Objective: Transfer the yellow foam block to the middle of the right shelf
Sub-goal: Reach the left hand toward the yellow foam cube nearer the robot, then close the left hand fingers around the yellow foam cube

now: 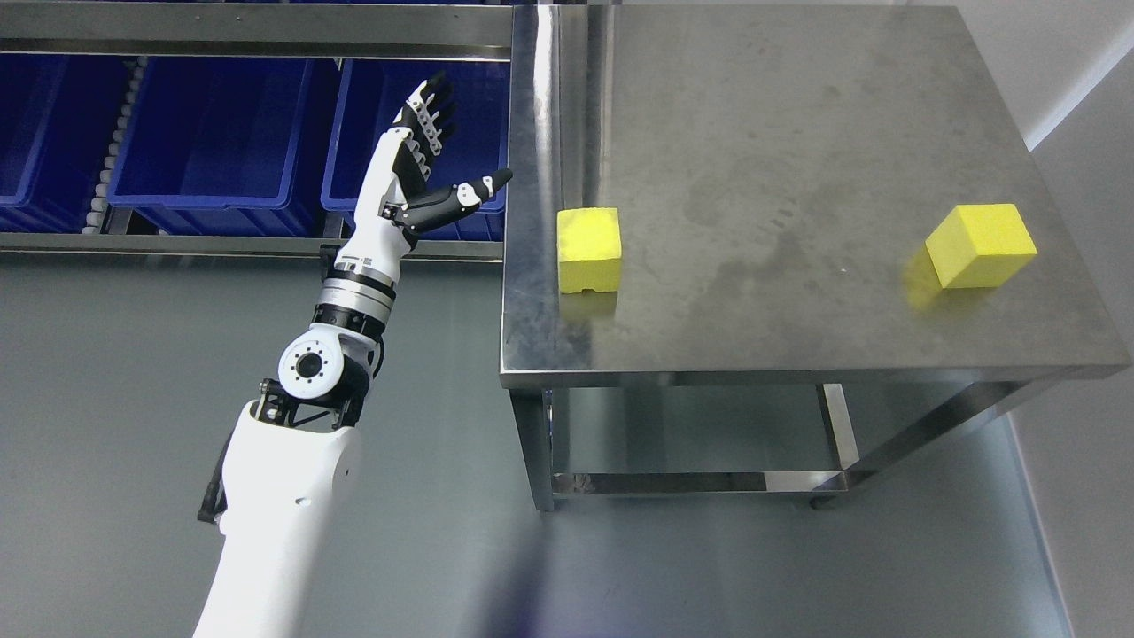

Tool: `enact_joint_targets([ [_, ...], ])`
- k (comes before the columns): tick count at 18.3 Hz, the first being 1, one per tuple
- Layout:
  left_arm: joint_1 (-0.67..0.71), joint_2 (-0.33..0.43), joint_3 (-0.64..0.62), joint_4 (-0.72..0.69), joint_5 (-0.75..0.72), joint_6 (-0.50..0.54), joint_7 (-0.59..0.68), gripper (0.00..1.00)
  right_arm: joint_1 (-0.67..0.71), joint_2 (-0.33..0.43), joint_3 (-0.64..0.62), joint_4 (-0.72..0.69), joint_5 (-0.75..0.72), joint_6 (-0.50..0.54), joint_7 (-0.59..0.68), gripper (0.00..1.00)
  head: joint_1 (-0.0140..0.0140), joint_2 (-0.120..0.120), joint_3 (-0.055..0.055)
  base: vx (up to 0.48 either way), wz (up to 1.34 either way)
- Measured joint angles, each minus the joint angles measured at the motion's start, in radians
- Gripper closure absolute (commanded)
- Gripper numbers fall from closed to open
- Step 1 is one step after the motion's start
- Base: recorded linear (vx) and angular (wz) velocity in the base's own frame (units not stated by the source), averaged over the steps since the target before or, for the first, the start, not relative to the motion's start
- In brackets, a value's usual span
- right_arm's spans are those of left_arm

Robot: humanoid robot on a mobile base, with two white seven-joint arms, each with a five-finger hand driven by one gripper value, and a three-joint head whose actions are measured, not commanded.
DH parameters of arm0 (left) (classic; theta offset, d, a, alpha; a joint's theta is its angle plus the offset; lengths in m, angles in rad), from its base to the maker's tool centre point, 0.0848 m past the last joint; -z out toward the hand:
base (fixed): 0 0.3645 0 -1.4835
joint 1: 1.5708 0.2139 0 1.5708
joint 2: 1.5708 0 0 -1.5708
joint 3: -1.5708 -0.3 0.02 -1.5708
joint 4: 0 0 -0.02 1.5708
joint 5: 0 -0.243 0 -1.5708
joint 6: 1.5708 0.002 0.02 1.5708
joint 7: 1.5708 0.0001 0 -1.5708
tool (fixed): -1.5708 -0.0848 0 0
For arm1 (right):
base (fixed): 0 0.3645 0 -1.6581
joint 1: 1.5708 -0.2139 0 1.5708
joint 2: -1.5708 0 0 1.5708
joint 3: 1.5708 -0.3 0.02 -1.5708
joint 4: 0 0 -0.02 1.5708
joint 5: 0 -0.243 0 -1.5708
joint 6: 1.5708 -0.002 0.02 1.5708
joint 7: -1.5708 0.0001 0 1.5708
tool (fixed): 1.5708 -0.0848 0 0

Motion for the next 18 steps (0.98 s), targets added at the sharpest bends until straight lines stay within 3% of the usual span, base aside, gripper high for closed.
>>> enact_joint_targets([
  [6, -0.072, -0.013, -0.059, 0.042, -0.003, 0.012, -0.025, 0.02, 0.000, 0.000, 0.000, 0.000, 0.000, 0.000, 0.000, 0.00, 0.0000, 0.000, 0.000, 0.000, 0.00],
  [12, -0.100, -0.020, -0.140, 0.071, -0.004, 0.016, -0.133, 0.02, 0.000, 0.000, 0.000, 0.000, 0.000, 0.000, 0.000, 0.00, 0.0000, 0.000, 0.000, 0.000, 0.00],
  [18, -0.100, -0.020, -0.146, 0.073, -0.004, 0.018, -0.135, 0.02, 0.000, 0.000, 0.000, 0.000, 0.000, 0.000, 0.000, 0.00, 0.0000, 0.000, 0.000, 0.000, 0.00],
])
